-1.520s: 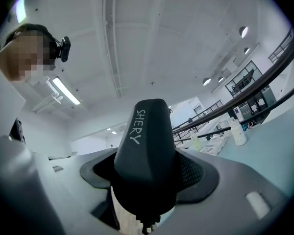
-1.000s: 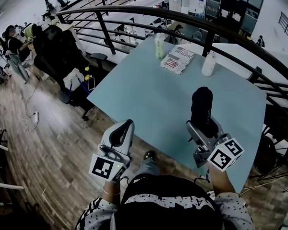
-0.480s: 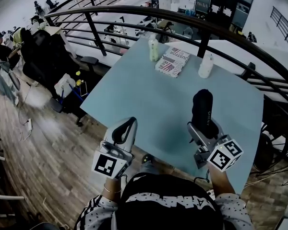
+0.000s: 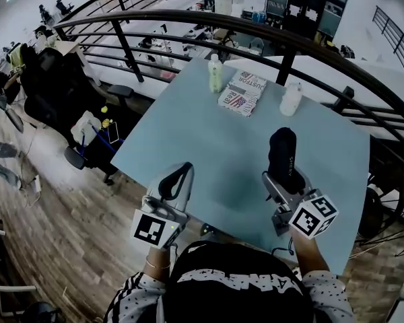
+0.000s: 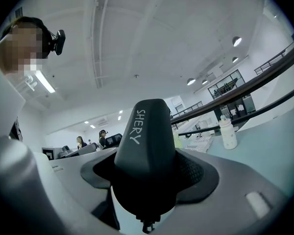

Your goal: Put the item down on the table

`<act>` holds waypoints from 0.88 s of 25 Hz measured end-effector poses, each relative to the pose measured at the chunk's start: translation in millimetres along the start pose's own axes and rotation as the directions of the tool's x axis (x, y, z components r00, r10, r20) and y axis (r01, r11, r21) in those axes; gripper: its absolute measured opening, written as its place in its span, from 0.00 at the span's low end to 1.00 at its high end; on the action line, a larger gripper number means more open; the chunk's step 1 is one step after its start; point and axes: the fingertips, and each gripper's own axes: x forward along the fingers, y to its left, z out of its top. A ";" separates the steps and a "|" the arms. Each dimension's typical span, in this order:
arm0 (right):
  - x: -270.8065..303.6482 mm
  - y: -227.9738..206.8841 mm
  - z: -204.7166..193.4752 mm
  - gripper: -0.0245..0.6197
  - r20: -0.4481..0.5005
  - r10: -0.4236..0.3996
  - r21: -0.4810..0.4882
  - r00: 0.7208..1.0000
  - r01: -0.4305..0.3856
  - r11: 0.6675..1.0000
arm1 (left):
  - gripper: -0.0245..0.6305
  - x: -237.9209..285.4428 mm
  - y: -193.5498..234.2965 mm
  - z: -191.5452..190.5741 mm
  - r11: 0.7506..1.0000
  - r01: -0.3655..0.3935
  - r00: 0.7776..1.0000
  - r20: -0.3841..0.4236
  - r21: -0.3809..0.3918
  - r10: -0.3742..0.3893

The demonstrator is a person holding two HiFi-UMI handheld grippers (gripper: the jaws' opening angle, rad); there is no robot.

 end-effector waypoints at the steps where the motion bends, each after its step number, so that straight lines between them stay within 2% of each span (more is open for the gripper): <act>1: 5.2 -1.3 -0.7 0.58 -0.002 -0.006 -0.001 1.000 0.006 1.000 | 0.04 1.8 5.1 -0.6 1.000 0.002 1.000 0.001 0.002 -0.002; 13: 53.1 -19.5 -27.4 0.58 -0.066 -0.094 0.002 0.993 0.094 0.996 | 0.04 21.1 54.9 -16.3 0.999 0.029 1.000 -0.001 -0.013 -0.029; 22: 72.1 -46.1 -55.9 0.58 -0.117 -0.190 -0.001 0.975 0.191 0.982 | 0.04 33.5 81.0 -24.2 0.999 0.053 0.999 0.000 -0.011 -0.053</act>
